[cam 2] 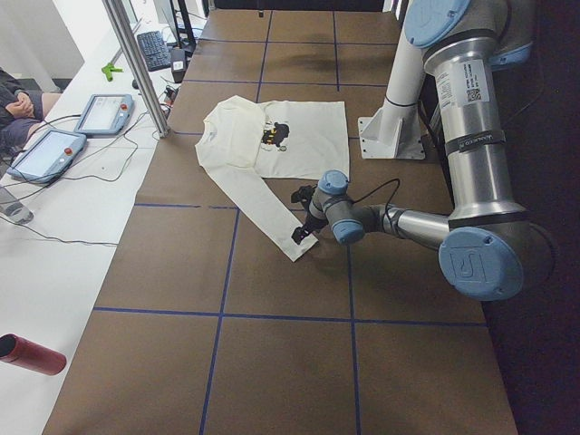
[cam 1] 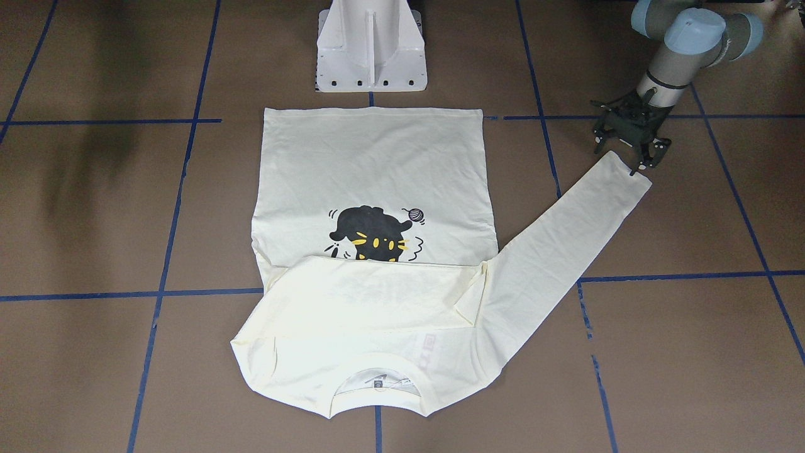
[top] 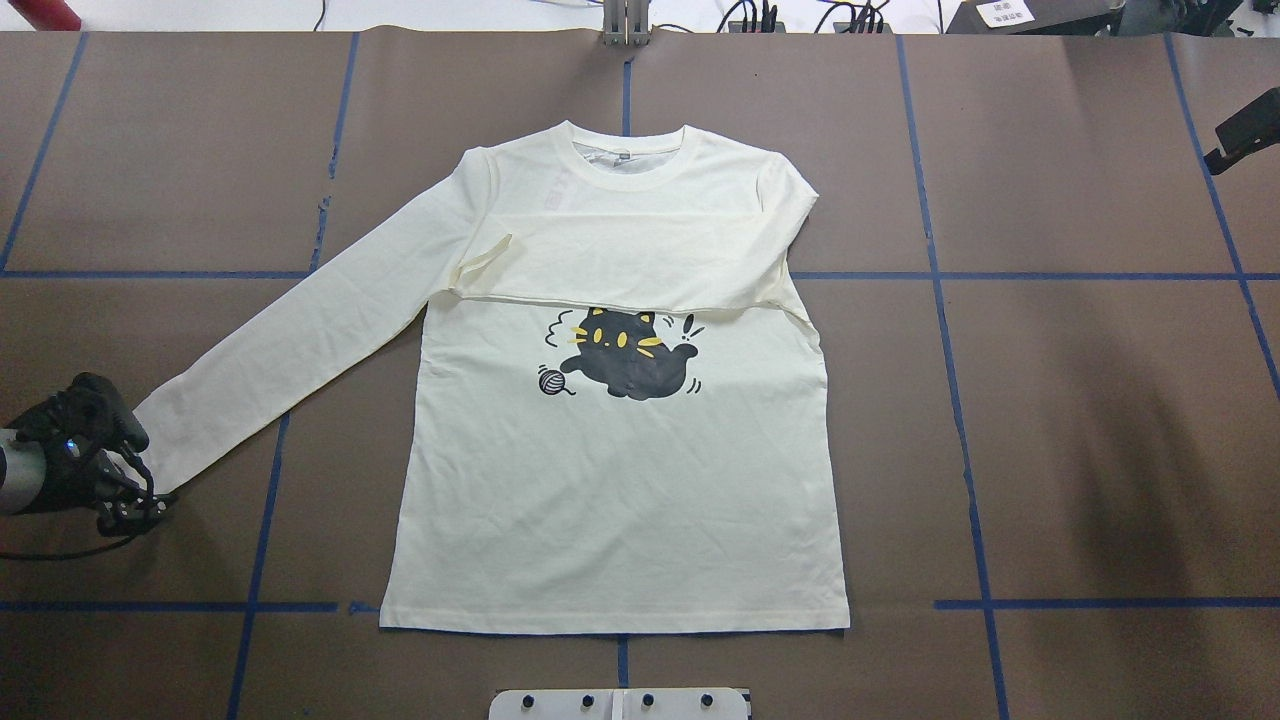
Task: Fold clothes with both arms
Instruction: 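Move the left gripper down to the cuff of the sleeve nearest it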
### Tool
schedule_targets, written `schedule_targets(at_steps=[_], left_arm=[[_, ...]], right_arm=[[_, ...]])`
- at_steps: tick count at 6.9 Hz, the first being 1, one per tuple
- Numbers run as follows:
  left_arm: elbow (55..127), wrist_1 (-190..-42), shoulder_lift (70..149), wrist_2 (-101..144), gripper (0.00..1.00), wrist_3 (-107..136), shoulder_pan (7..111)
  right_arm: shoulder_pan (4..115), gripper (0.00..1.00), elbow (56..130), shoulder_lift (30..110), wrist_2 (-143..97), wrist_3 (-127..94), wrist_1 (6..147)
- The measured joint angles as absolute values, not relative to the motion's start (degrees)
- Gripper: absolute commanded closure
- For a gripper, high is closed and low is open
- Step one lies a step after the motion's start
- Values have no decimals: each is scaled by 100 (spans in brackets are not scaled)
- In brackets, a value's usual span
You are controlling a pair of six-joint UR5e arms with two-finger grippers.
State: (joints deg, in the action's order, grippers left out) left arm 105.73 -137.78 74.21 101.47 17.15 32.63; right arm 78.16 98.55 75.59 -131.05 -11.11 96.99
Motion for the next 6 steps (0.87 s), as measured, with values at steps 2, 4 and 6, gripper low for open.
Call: schedule_targets(at_steps=[2,4,6], left_arm=[[10566,-13880,7278,10135,8,1694,3235],[10561,-13927,7229,10134,25,1694,3164],[10560,-13938,7225,10134,49,1696,3115]], right_arm=[[7821,0,9863,7577,-13105,-1114,9702],[7822,0,9871,7610,-13104,-1106,9697],[7822,0,9874,7618,-13105,-1105,9695]])
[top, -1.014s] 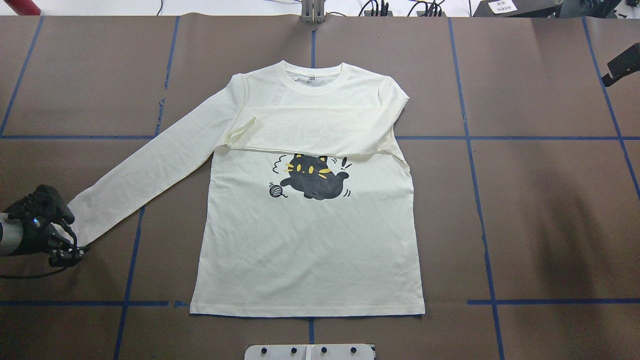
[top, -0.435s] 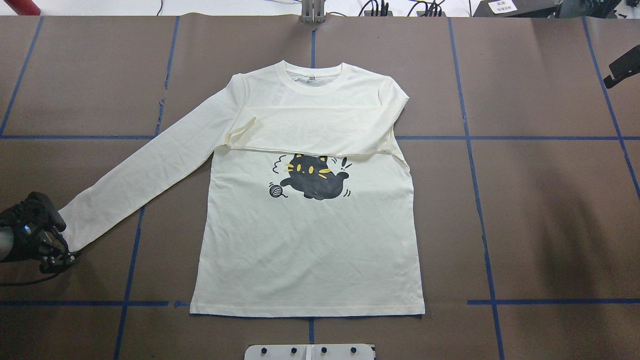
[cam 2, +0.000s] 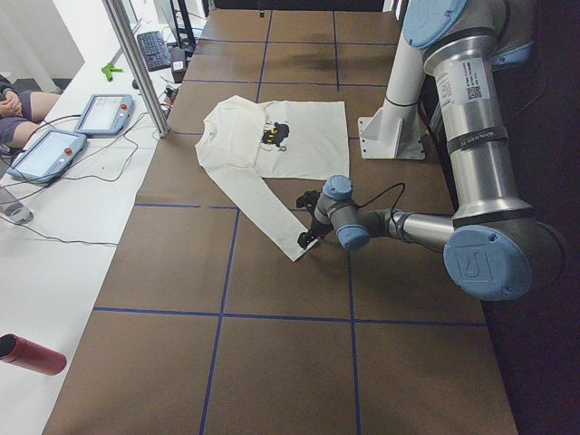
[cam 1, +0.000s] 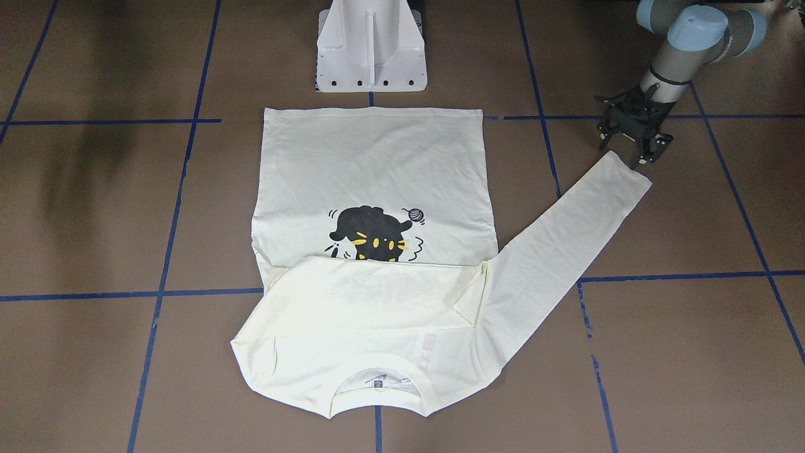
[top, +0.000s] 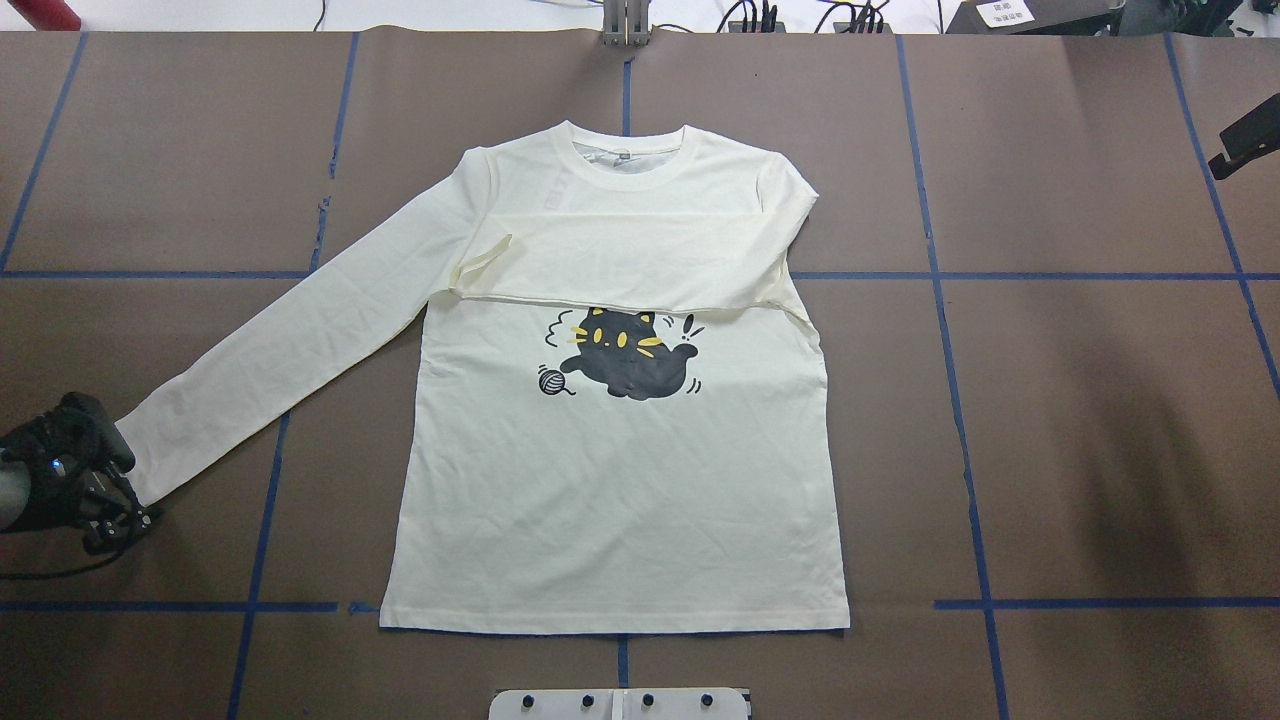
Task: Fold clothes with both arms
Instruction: 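Move the left gripper down to the cuff of the sleeve nearest it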
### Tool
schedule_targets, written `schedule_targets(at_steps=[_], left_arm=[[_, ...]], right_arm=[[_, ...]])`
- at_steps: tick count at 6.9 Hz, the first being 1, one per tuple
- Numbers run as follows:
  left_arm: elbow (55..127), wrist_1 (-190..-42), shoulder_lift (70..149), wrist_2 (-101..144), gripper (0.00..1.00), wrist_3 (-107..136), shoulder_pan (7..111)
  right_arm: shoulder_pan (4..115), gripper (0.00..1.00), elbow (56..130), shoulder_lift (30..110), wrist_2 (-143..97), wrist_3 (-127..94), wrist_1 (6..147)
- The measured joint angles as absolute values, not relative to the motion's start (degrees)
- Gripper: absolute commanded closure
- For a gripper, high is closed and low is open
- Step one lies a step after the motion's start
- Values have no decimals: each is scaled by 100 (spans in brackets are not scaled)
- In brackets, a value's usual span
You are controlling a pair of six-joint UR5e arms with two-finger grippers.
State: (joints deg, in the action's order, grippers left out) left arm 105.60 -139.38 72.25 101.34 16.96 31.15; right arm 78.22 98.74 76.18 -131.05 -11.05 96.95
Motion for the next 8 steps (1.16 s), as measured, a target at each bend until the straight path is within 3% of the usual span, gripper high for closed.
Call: schedule_targets(at_steps=[1,2,6,8], left_arm=[[10562,-13939,7225,10131,85,1696,3102],[10563,-13939,7225,10128,100,1696,3098],[10646,-13926,7304,10155,100,1631,3169],[10682,-13557,7638,10236,100,1172,3717]], right_arm=[[7826,0,9876,7620,-13104,-1105,9694],[7827,0,9878,7620,-13105,-1103,9694],[7823,0,9869,7620,-13104,-1091,9694],[7822,0,9863,7617,-13105,-1072,9694]])
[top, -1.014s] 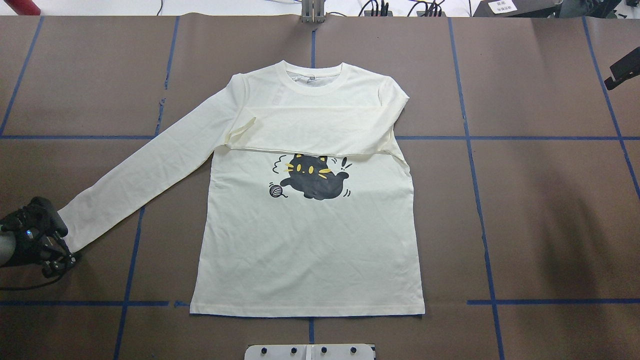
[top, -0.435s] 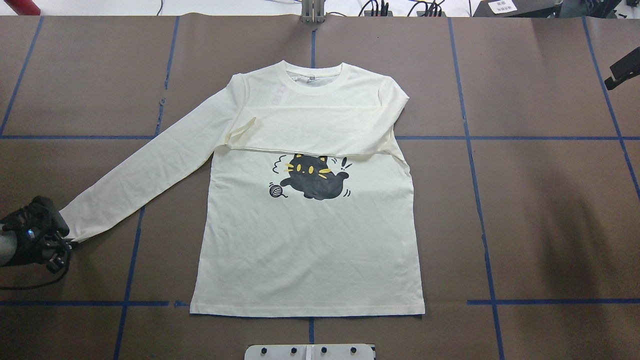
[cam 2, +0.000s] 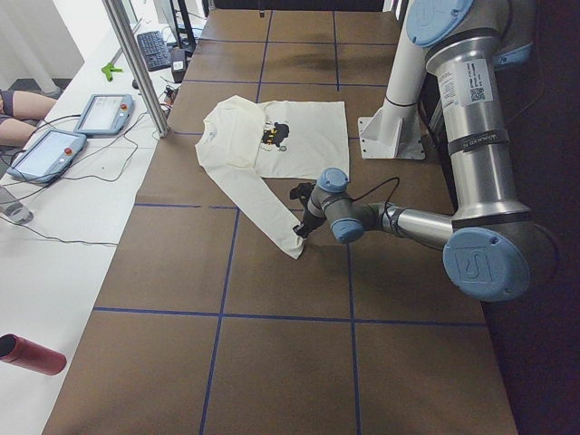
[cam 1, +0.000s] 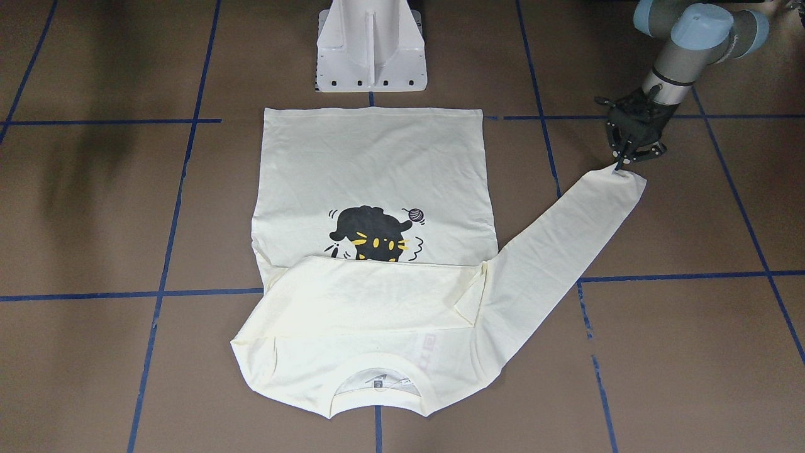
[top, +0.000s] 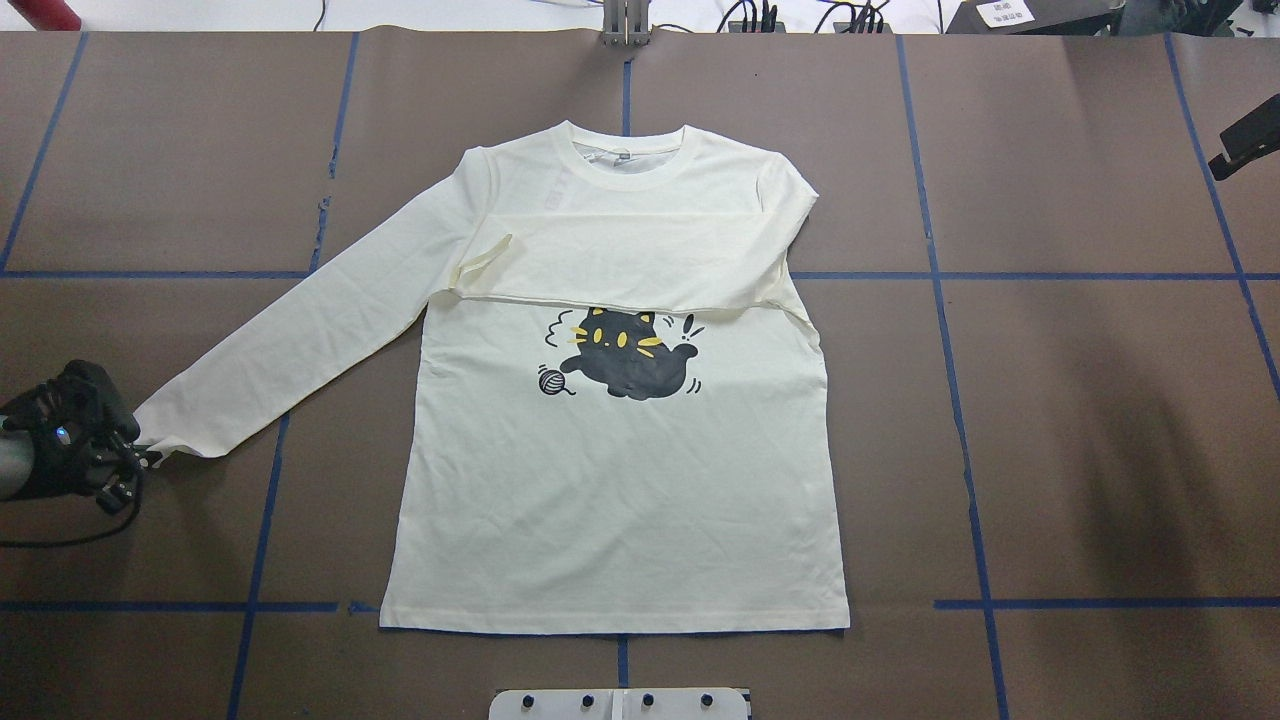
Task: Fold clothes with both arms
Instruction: 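Grasp the sleeve cuff with the left gripper and fold it across the chest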
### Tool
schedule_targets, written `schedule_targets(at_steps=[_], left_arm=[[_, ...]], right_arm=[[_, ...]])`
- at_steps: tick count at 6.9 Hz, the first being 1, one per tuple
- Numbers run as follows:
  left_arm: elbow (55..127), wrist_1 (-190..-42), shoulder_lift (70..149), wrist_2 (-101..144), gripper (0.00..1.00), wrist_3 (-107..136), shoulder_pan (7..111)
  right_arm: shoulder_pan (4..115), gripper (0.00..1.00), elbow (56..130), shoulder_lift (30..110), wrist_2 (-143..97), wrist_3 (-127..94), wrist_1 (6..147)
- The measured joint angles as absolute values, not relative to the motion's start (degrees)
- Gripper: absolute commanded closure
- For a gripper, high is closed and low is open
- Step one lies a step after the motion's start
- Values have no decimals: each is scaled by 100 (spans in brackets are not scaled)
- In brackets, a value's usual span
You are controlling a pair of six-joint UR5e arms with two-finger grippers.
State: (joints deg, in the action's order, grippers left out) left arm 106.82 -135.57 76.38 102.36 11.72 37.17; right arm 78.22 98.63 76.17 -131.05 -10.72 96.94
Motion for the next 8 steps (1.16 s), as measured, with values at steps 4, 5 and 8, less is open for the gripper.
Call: schedule_targets(at_steps=[4,5,8], left_arm=[[10598,-10941,9960,10492,100,391,5027],[10458,-10217,10725,10485,100,407,5093],[9515,-9407,12859,10448,100,1252,5130]], right_arm=[[7834,0,9866,7650,-13112,-1044,9696],[7837,0,9859,7651,-13111,-1042,9700],[7857,0,9854,7663,-13106,-1069,9703]])
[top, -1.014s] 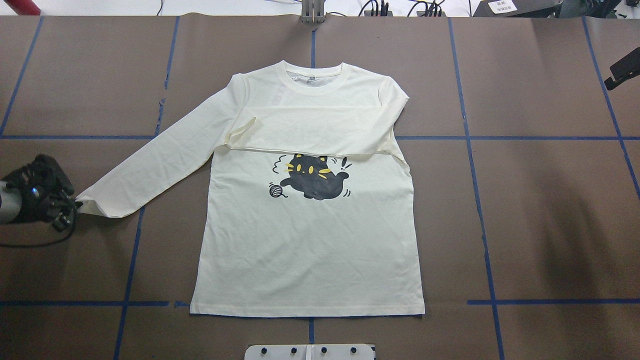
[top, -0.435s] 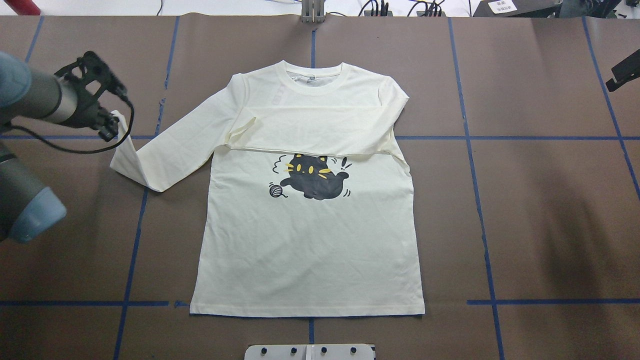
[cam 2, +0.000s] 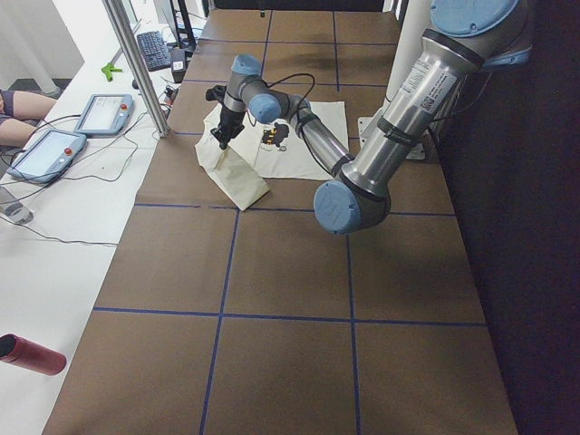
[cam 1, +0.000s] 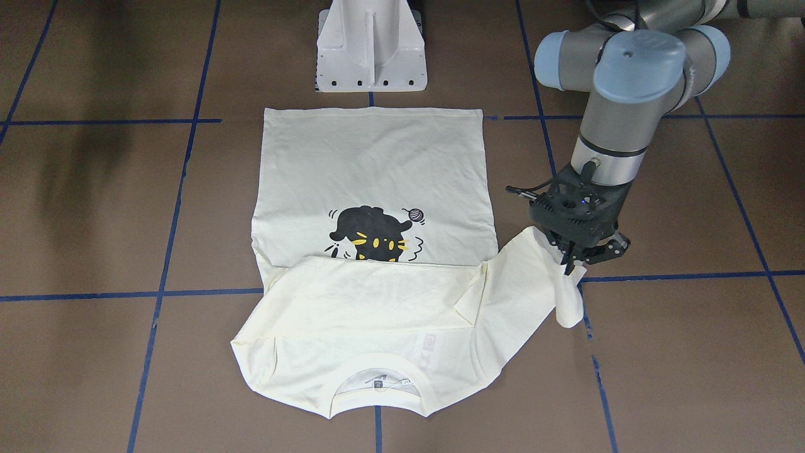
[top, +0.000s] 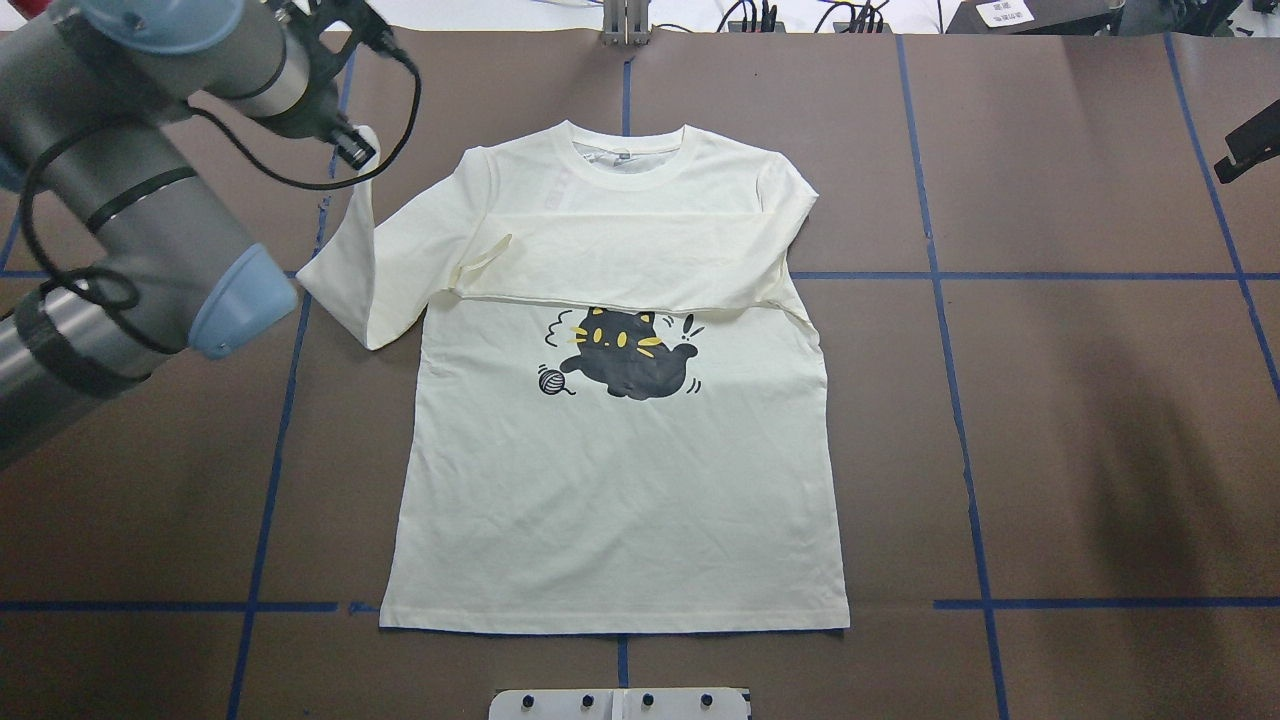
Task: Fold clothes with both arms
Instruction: 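Grasp the sleeve cuff with the left gripper and fold it across the chest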
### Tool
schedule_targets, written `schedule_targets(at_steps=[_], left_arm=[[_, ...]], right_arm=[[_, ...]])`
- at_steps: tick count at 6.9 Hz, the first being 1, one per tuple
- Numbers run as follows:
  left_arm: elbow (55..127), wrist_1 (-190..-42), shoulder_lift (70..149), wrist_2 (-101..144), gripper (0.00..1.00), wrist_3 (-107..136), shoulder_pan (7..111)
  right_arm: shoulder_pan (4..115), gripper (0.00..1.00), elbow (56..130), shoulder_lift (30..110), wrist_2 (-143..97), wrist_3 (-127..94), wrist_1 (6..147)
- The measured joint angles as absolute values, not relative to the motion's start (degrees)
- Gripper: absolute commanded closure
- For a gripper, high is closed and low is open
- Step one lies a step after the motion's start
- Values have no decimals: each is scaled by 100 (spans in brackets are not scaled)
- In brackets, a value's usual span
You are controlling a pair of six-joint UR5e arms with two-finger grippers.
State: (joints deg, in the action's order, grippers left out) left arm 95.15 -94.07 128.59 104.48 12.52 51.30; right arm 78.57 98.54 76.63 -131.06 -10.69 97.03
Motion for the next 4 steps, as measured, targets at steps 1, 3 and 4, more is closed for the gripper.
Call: schedule_targets(at_steps=[1,3,4], left_arm=[[9152,-9421,13572,10446,100,1718,5089],[8502,-9881,14607,10252,100,2313,4671],[8173,-10518,14810,9945,100,2382,4377]], right_arm=[[7872,0,9855,7668,-13110,-1076,9701],[7913,0,9857,7668,-13119,-1086,9701],[7932,0,9856,7661,-13121,-1089,9702]])
